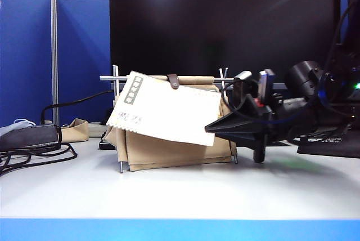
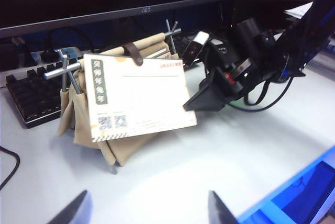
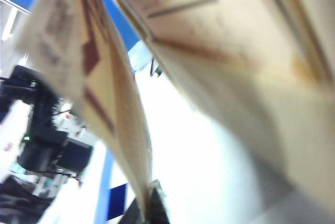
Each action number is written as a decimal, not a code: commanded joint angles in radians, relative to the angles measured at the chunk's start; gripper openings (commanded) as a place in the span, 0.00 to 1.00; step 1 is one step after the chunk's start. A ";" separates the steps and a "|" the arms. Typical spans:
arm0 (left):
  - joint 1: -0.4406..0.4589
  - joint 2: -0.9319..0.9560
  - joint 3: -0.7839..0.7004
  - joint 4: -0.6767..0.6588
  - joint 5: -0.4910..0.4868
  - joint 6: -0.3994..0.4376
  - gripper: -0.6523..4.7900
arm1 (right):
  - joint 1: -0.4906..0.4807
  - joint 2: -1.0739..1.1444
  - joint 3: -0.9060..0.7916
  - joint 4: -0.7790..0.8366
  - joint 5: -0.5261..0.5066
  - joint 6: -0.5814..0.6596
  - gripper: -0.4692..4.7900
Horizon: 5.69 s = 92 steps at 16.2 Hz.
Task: Turn one page of the calendar.
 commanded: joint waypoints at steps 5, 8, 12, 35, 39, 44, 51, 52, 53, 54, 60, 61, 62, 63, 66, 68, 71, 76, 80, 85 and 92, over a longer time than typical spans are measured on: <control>0.000 0.002 0.003 -0.016 -0.004 0.004 0.66 | 0.000 -0.163 -0.013 -0.077 0.008 0.068 0.08; 0.000 0.002 0.003 -0.033 -0.003 0.003 0.66 | 0.000 -0.265 -0.013 -0.064 0.057 0.068 0.08; 0.000 0.002 0.003 -0.049 -0.004 0.003 0.66 | 0.000 -0.374 -0.013 -0.055 0.099 0.089 0.08; 0.000 0.002 0.003 -0.094 0.101 -0.011 0.66 | -0.001 -0.447 -0.012 0.122 0.789 -0.038 0.08; 0.000 0.002 0.003 -0.094 0.106 -0.012 0.66 | -0.005 -0.448 -0.012 0.094 0.855 -0.048 0.30; 0.000 0.002 0.003 -0.098 0.121 -0.036 0.66 | -0.074 -0.469 -0.012 0.100 0.885 -0.020 0.43; 0.000 0.002 0.003 -0.126 0.121 -0.054 0.66 | -0.144 -0.550 -0.011 0.132 0.876 0.045 0.56; 0.000 0.002 0.003 -0.129 0.124 -0.054 0.66 | -0.144 -0.552 -0.010 0.132 0.875 0.046 0.56; 0.000 0.002 0.003 -0.130 0.128 -0.054 0.66 | -0.144 -0.553 -0.005 0.130 0.876 0.046 0.56; 0.000 0.002 0.003 -0.131 0.136 -0.056 0.66 | -0.144 -0.553 0.001 0.128 0.877 0.046 0.56; 0.000 0.002 0.003 -0.160 0.162 -0.098 0.66 | -0.184 -0.552 0.072 0.107 0.884 0.045 0.71; 0.000 0.002 0.003 -0.154 0.163 -0.098 0.66 | -0.192 -0.552 0.075 0.080 0.877 0.045 0.71; 0.000 0.002 0.003 -0.150 0.163 -0.098 0.66 | -0.193 -0.552 0.075 0.027 0.874 0.041 0.71; 0.000 0.002 0.003 -0.150 0.163 -0.098 0.66 | -0.193 -0.554 0.075 0.011 0.831 0.042 0.71; 0.000 0.002 0.003 -0.150 0.161 -0.086 0.66 | -0.187 -0.642 0.074 -0.051 0.684 0.089 0.71; 0.000 0.002 0.003 -0.151 0.138 -0.086 0.66 | -0.186 -0.742 0.074 -0.133 0.609 0.091 0.69; 0.000 0.002 0.002 -0.140 0.135 -0.059 0.66 | -0.092 -0.837 0.074 -0.341 0.561 0.061 0.67; 0.000 0.002 0.003 -0.119 0.140 -0.041 0.66 | 0.087 -0.765 0.074 -0.422 0.790 -0.052 0.49; 0.000 0.002 0.003 -0.098 0.143 -0.042 0.66 | 0.105 -0.610 0.074 -0.345 0.794 -0.041 0.49; 0.000 0.002 0.003 -0.098 0.144 -0.046 0.66 | 0.116 -0.541 0.119 -0.197 0.927 -0.039 0.49; -0.001 0.002 0.003 -0.098 0.173 -0.072 0.66 | 0.015 -0.431 0.237 -0.221 1.022 -0.074 0.49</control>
